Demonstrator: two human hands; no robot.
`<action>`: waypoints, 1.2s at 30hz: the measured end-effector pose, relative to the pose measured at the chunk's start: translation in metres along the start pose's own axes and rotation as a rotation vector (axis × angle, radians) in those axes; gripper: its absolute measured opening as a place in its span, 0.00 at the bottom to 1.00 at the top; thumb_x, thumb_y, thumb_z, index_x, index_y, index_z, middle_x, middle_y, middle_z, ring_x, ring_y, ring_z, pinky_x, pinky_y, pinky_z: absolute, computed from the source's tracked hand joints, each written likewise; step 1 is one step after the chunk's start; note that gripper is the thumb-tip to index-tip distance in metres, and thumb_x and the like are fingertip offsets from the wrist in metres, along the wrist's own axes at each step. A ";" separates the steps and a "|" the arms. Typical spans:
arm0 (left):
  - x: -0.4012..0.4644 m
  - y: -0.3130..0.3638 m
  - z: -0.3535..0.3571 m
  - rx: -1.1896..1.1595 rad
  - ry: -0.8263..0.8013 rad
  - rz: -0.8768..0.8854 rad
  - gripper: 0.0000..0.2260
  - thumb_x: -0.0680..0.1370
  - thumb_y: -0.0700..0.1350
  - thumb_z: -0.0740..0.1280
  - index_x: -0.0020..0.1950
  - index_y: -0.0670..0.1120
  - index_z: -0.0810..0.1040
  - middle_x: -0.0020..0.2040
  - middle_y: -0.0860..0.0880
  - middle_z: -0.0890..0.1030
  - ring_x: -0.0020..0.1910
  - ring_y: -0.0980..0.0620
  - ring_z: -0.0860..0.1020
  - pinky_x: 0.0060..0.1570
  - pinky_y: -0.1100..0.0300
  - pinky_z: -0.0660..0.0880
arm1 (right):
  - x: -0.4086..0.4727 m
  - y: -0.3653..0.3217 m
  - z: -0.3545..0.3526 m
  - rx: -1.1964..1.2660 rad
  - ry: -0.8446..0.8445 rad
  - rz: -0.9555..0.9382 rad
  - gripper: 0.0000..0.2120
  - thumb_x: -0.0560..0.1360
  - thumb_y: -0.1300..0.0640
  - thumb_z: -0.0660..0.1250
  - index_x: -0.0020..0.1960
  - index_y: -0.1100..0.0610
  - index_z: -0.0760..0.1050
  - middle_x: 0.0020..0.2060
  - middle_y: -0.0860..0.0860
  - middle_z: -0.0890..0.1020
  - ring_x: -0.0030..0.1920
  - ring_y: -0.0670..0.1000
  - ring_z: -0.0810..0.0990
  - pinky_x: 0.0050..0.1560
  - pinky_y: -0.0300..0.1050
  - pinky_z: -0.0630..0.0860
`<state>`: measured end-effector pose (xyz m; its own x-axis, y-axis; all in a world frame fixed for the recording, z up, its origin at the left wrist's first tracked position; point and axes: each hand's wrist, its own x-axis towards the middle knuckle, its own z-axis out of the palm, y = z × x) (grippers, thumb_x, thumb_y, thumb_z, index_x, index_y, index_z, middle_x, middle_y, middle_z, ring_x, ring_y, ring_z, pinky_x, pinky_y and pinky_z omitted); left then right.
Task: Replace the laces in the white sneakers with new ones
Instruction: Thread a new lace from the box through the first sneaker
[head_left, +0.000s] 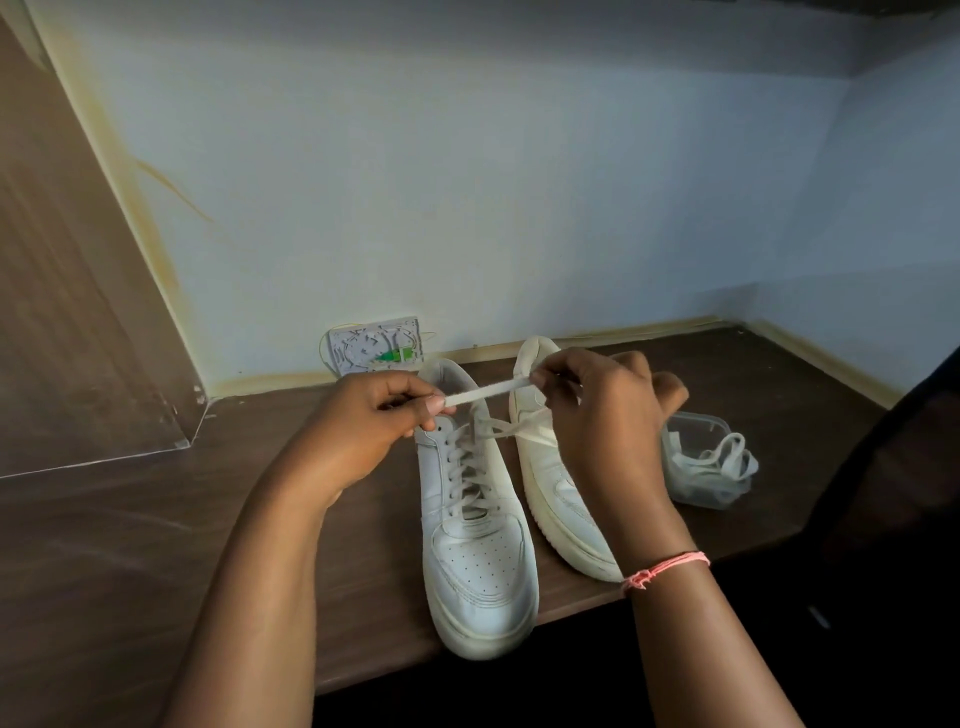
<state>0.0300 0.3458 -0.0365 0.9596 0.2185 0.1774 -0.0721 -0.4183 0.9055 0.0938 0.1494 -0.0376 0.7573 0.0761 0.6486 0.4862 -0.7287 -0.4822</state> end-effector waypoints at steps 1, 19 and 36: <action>0.000 -0.002 0.000 0.041 0.032 -0.004 0.09 0.77 0.45 0.70 0.42 0.59 0.85 0.39 0.52 0.85 0.45 0.47 0.80 0.54 0.49 0.76 | 0.000 0.002 0.000 -0.038 0.004 -0.002 0.05 0.76 0.49 0.68 0.46 0.47 0.82 0.37 0.43 0.83 0.50 0.48 0.71 0.51 0.47 0.53; 0.002 0.012 0.023 -0.067 0.052 0.104 0.06 0.77 0.43 0.71 0.53 0.50 0.80 0.41 0.51 0.86 0.45 0.55 0.84 0.56 0.55 0.76 | -0.009 -0.018 0.020 0.147 -0.099 -0.114 0.03 0.71 0.48 0.74 0.43 0.43 0.81 0.42 0.40 0.79 0.55 0.47 0.68 0.54 0.47 0.53; 0.001 0.014 0.025 -0.052 0.078 0.159 0.11 0.79 0.42 0.68 0.57 0.57 0.76 0.41 0.54 0.86 0.46 0.51 0.83 0.55 0.54 0.76 | -0.010 -0.020 0.024 0.120 -0.012 -0.131 0.04 0.70 0.48 0.75 0.43 0.43 0.81 0.48 0.41 0.80 0.60 0.54 0.70 0.57 0.54 0.57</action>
<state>0.0364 0.3185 -0.0336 0.9113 0.2215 0.3472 -0.2372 -0.4070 0.8821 0.0868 0.1793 -0.0483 0.6885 0.1739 0.7041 0.6293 -0.6258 -0.4608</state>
